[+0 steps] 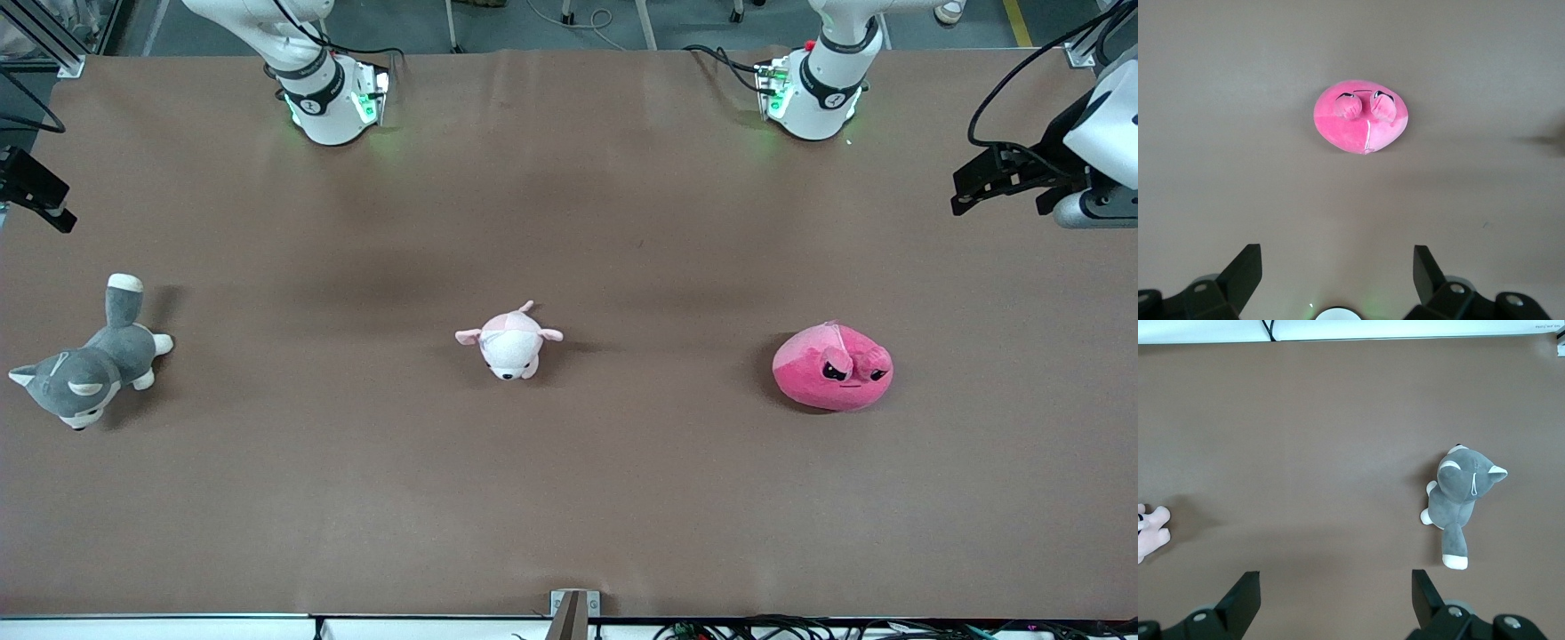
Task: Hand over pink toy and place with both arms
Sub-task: 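Move the left gripper toward the pink plush toy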
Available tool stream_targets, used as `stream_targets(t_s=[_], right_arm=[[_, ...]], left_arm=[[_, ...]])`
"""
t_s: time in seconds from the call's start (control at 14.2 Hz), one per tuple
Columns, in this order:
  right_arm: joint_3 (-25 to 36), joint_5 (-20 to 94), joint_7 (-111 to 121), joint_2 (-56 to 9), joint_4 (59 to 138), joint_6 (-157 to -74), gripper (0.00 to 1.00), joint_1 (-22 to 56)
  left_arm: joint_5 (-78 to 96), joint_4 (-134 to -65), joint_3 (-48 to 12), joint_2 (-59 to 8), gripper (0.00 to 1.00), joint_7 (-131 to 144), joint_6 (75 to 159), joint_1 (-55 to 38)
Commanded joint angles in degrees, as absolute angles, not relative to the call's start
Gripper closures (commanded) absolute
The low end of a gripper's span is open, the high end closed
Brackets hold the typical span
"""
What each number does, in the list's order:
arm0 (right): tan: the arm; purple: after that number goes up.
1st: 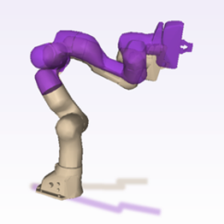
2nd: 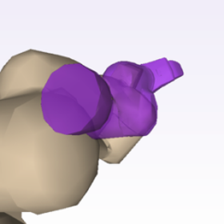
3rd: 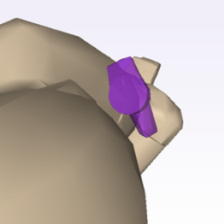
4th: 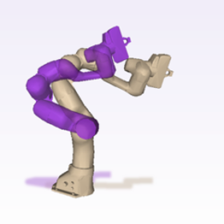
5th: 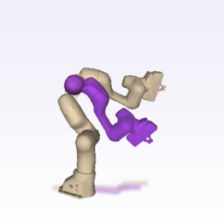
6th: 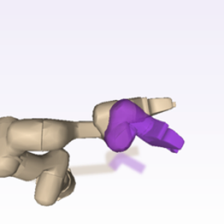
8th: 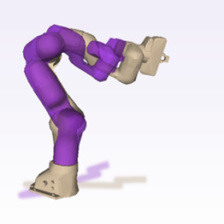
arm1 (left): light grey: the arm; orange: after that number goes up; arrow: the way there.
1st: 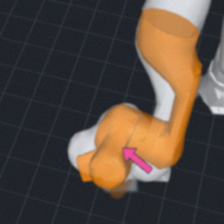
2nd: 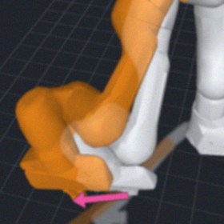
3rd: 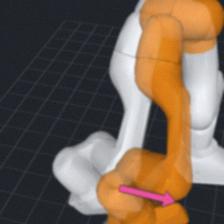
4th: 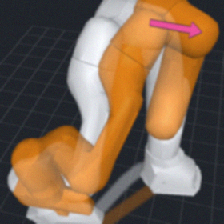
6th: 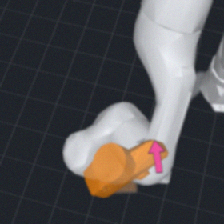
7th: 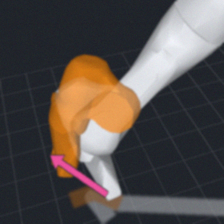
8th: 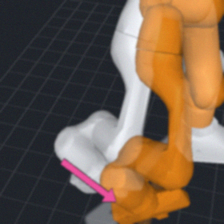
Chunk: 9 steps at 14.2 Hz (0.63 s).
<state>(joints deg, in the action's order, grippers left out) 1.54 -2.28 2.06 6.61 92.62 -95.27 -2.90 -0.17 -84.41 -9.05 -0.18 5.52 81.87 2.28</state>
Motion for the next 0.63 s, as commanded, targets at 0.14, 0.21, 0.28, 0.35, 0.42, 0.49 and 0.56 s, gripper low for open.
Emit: stream_targets(t_s=[0.14, 0.21, 0.28, 0.35, 0.42, 0.49, 0.56], right_arm=[[1.1, -1.1, 1.8, 6.9, 93.0, -95.1, 0.0, -3.7], [1.2, -1.1, 1.8, 6.9, 93.0, -95.1, 0.0, -3.7], [1.1, -1.1, 1.8, 6.9, 93.0, -95.1, 0.0, -3.7], [1.2, -1.1, 1.8, 6.9, 93.0, -95.1, 0.0, -3.7], [1.2, -1.1, 1.8, 6.9, 93.0, -95.1, 0.0, -3.7], [1.2, -1.1, 1.8, 6.9, 93.0, -95.1, 0.0, -3.7], [1.2, -1.1, 1.8, 6.9, 93.0, -95.1, 0.0, -3.8]], left_arm=[[-0.4, -84.0, -8.9, 0.4, 0.0, 4.8, 81.6, 2.9], [-0.5, -83.9, -8.8, 0.2, 0.0, 4.9, 81.6, 3.0], [-0.5, -83.8, -8.8, -0.1, 0.0, 4.8, 81.6, 2.9], [-0.4, -83.8, -8.7, -1.2, 0.0, 4.6, 82.4, 3.0], [-0.4, -83.9, -8.7, -2.9, 0.0, 4.6, 83.4, 3.0], [-0.2, -84.2, -8.7, -4.1, 0.0, 4.6, 85.2, 2.9], [-0.3, -84.6, -8.7, -5.3, 0.0, 4.8, 86.8, 2.8]])
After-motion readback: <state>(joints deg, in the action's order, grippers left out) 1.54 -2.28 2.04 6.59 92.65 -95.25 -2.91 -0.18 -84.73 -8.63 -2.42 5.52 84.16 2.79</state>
